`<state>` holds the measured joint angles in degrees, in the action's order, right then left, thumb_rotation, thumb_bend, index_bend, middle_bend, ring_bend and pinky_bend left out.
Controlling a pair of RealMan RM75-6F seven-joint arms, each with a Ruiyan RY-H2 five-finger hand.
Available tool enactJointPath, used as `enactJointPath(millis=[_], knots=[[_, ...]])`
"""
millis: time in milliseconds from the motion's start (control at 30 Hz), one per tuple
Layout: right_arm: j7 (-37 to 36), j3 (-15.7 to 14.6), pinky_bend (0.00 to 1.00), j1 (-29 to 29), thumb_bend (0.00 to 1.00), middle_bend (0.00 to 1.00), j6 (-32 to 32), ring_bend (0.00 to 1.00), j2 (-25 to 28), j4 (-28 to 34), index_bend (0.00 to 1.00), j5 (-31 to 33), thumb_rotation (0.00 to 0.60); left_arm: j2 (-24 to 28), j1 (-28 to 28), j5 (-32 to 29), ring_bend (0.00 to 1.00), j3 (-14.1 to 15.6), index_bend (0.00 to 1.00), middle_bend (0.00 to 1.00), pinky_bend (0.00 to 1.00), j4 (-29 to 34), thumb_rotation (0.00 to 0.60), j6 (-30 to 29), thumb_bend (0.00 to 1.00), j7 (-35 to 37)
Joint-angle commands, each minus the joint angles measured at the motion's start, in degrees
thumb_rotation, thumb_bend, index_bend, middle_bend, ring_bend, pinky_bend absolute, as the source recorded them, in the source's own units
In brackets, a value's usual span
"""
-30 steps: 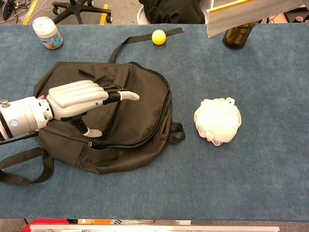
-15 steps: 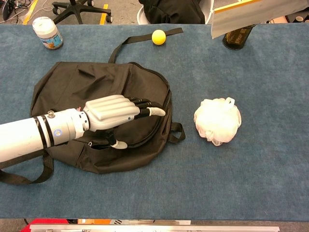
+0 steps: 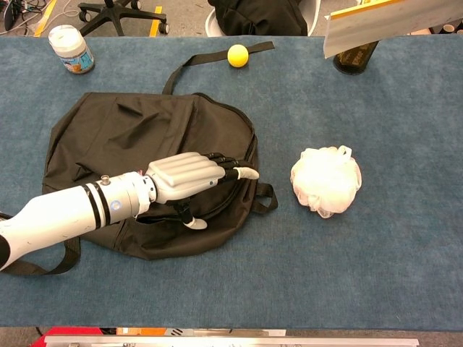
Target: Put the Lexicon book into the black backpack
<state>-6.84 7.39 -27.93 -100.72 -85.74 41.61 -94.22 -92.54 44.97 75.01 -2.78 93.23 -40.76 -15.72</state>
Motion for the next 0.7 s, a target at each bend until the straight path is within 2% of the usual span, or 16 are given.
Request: enactJointPath(millis=[33,533,633,700], knots=[[-0.08,0.09,0.46,0.07,0.35,0.72,0.00,0.48,-0.02,-0.06,0.79,0.10,0.600,-1.09,-0.10,-1.07,0.00,-0.11,0.00,0.00,0.06,-1.30,0.600,-0.91,0.18,0.09],[-0.04,0.32,0.46,0.35,0.35,0.73,-0.59,0.48,0.50,1.12,0.80,-0.08,0.600,-4.39,-1.98,-2.82,0.00,-0.42,0.00,0.00,0.07,-5.79,0.600,-6.84,0.18,0.06],[0.12,0.31,0.46,0.49,0.35,0.73,-0.65,0.48,0.60,1.41,0.80,-0.09,0.600,-4.24,-2.49,-2.69,0.03,-0.99,0.01,0.01,0.13,-5.99,0.600,-8.49,0.19,0.57],[0.13,0.34,0.46,0.57,0.35,0.73,-0.72,0.48,0.63,1.62,0.80,-0.09,0.600,-4.06,-2.88,-2.60,0.08,-1.37,0.04,0.05,0.19,-6.19,0.600,-9.66,0.21,0.81]])
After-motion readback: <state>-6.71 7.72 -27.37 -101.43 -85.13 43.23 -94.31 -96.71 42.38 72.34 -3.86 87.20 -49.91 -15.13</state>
